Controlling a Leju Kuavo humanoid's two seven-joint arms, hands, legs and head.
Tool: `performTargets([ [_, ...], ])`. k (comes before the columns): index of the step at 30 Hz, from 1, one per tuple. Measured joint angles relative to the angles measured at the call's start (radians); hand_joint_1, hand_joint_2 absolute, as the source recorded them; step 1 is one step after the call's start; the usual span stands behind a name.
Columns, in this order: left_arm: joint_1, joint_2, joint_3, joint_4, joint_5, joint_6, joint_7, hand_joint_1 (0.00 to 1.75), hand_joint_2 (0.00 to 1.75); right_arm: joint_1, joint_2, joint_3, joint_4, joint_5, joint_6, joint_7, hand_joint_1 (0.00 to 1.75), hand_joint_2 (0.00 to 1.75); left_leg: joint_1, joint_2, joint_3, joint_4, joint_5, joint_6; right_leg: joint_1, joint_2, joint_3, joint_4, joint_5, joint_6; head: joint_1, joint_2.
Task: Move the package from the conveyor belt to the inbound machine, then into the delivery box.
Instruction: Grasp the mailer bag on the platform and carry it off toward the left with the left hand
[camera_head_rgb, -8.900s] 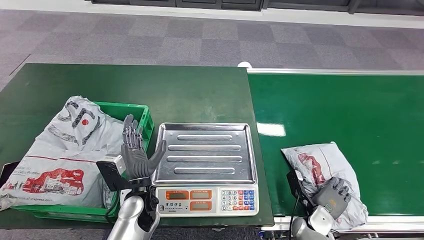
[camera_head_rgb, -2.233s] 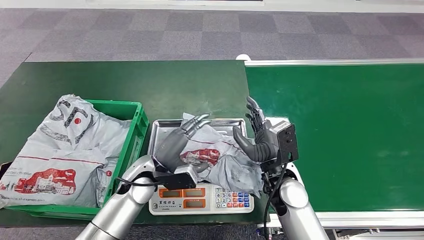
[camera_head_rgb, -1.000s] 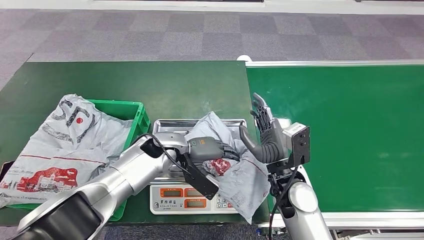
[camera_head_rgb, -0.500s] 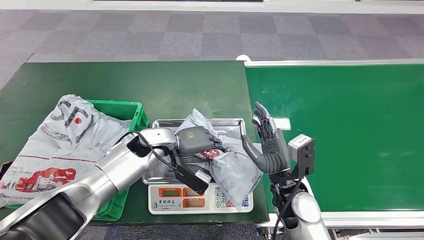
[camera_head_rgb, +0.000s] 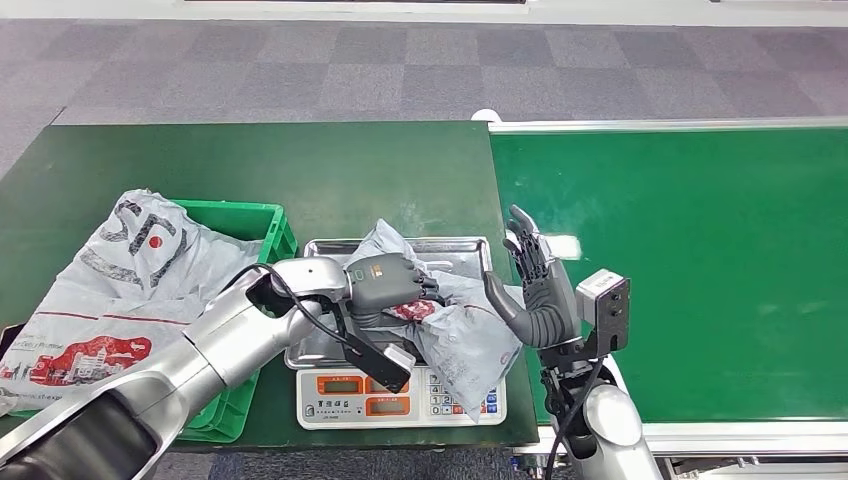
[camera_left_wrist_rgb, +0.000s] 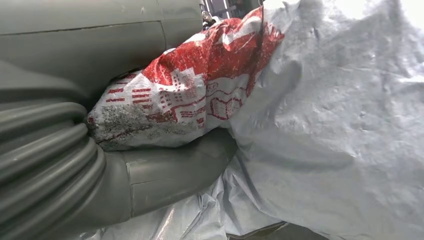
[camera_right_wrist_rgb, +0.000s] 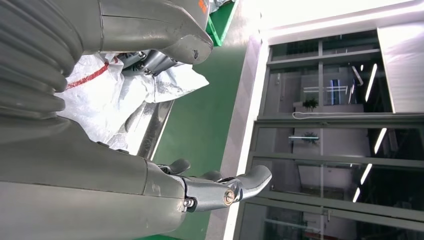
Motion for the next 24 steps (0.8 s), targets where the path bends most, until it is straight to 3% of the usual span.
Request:
performTargets([
  [24, 0.001, 0.007, 0.0, -0.009, 0.0, 0.0, 0.0, 1.75, 1.75, 0.0, 0.0, 0.0, 0.0, 0.0, 0.0, 0.0, 0.0, 1.75, 0.0, 0.0, -0.001, 0.0, 0.0, 0.0, 0.0, 0.0, -0.001, 0.0, 0.0, 0.0, 0.0, 0.0],
])
